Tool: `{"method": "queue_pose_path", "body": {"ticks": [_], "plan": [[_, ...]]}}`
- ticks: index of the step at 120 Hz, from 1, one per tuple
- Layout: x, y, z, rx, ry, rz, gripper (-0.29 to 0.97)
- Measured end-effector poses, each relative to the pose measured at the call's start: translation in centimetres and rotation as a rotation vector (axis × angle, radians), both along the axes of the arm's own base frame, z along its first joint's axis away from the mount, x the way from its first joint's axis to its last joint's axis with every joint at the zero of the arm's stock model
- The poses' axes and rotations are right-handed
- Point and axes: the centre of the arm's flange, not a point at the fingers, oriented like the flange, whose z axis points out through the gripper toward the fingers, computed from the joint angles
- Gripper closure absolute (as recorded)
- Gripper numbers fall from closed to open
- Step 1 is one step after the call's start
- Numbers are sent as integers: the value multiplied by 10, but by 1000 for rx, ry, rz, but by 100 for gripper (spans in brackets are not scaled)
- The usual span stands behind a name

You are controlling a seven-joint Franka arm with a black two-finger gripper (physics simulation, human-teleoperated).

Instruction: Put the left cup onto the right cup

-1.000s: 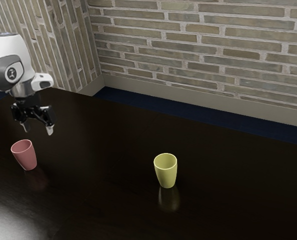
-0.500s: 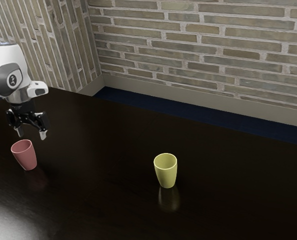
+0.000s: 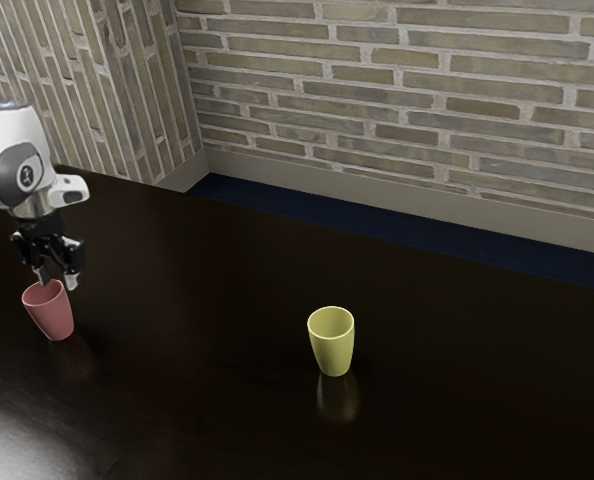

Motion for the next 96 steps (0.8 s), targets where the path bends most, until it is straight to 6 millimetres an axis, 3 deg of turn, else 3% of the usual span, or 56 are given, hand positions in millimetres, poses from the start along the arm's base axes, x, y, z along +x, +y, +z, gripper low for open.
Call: {"method": "queue_pose_path", "body": {"ticks": [49,96], "plan": [[7,20,-27,-5,-9,11,33],[11,17,-46,-11,6,-10,33]]}}
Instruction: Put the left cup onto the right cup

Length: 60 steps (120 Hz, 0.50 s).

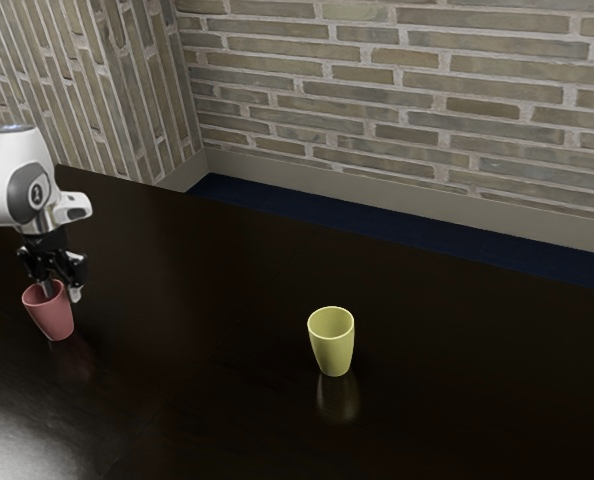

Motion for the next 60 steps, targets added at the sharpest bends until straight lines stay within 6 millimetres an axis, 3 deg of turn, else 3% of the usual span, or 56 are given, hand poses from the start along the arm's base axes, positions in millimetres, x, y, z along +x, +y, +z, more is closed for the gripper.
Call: {"method": "queue_pose_path", "body": {"ticks": [44,60], "plan": [[2,0,-25,-3,9,-2,34],[3,0,-25,2,-1,-6,49]]}}
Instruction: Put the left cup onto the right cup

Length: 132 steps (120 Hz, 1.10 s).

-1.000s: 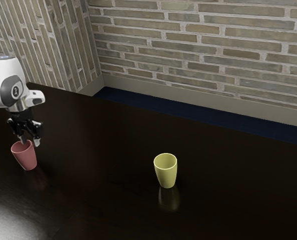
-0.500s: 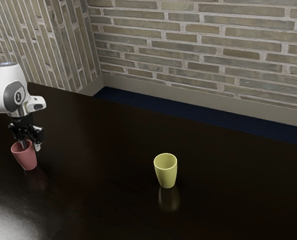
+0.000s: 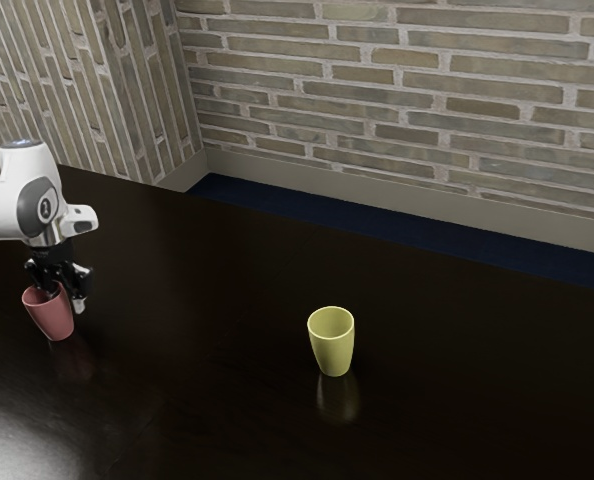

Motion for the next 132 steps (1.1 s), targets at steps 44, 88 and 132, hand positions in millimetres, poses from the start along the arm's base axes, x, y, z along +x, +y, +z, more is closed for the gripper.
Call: {"method": "queue_pose_path", "body": {"ticks": [44,88,132], "plan": [[2,1,1,9,-18,-14,75],[-2,-1,23,16,-62,-17,78],[6,-74,75,-37,-79,-135,78]]}}
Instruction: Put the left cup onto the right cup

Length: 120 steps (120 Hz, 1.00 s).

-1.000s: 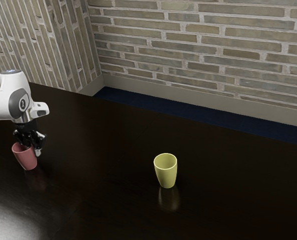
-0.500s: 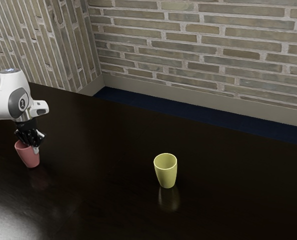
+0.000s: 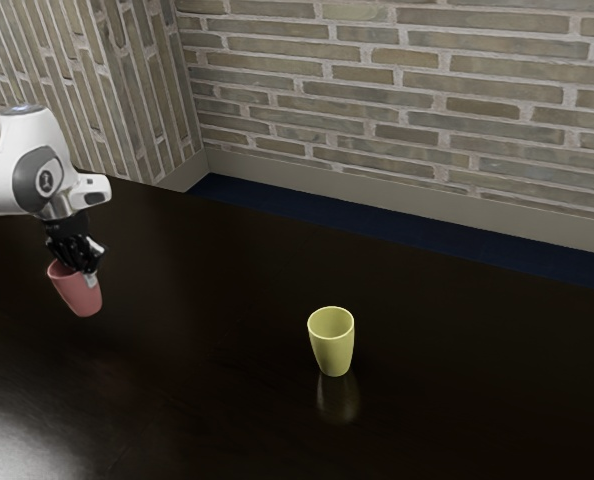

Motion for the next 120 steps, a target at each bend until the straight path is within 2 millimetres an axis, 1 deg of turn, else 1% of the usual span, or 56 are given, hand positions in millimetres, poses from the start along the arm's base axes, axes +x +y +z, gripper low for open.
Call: {"method": "queue_pose_path", "body": {"ticks": [23,39,68,97,120], "plan": [[8,-49,12,-24,32,-91,78],[11,-80,24,-34,36,-148,78],[20,-133,35,-38,45,-246,78],[33,-186,63,-28,30,-327,78],[41,-229,69,-21,27,-389,78]]}}
